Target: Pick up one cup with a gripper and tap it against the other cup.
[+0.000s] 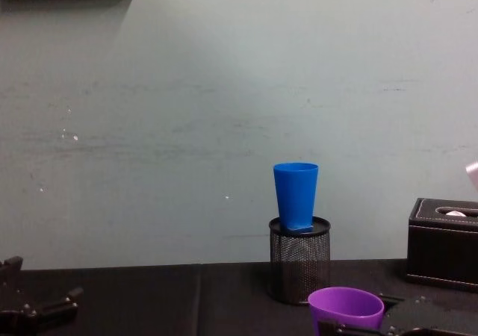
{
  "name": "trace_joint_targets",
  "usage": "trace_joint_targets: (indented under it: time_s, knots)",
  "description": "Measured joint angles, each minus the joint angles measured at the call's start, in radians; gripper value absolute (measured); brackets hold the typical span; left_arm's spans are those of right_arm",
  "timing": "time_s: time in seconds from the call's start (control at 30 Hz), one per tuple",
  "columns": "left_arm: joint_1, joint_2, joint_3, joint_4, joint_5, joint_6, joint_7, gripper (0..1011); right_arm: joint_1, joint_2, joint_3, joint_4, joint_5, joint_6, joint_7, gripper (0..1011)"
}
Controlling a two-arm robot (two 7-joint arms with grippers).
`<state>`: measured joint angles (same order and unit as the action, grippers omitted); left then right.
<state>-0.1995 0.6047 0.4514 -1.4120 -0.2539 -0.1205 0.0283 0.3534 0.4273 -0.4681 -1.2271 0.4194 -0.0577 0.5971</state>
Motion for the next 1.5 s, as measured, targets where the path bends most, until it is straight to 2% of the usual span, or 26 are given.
trace_joint_targets:
  time_s: [0.6, 0.73, 0.77, 0.97, 1.5]
  knots:
    - [0.000, 0.000, 0.000, 0.000, 0.000, 0.000, 0.000, 1000, 0.002, -0.004, -0.001, 0.010, -0.003, 0.000, 0.007, 715]
    - [0.000, 0.000, 0.000, 0.000, 0.000, 0.000, 0.000, 1000, 0.002, -0.004, -0.001, 0.010, -0.003, 0.000, 0.007, 792]
    - [0.000, 0.000, 0.000, 0.000, 0.000, 0.000, 0.000, 1000, 0.002, -0.004, -0.001, 0.010, -0.003, 0.000, 0.007, 843]
    - [0.000, 0.000, 0.000, 0.000, 0.000, 0.000, 0.000, 1000, 0.002, -0.003, -0.001, 0.009, -0.003, 0.001, 0.006, 990]
    - [0.000, 0.000, 0.000, 0.000, 0.000, 0.000, 0.000, 1000, 0.002, -0.003, -0.001, 0.008, -0.002, 0.002, 0.006, 1002]
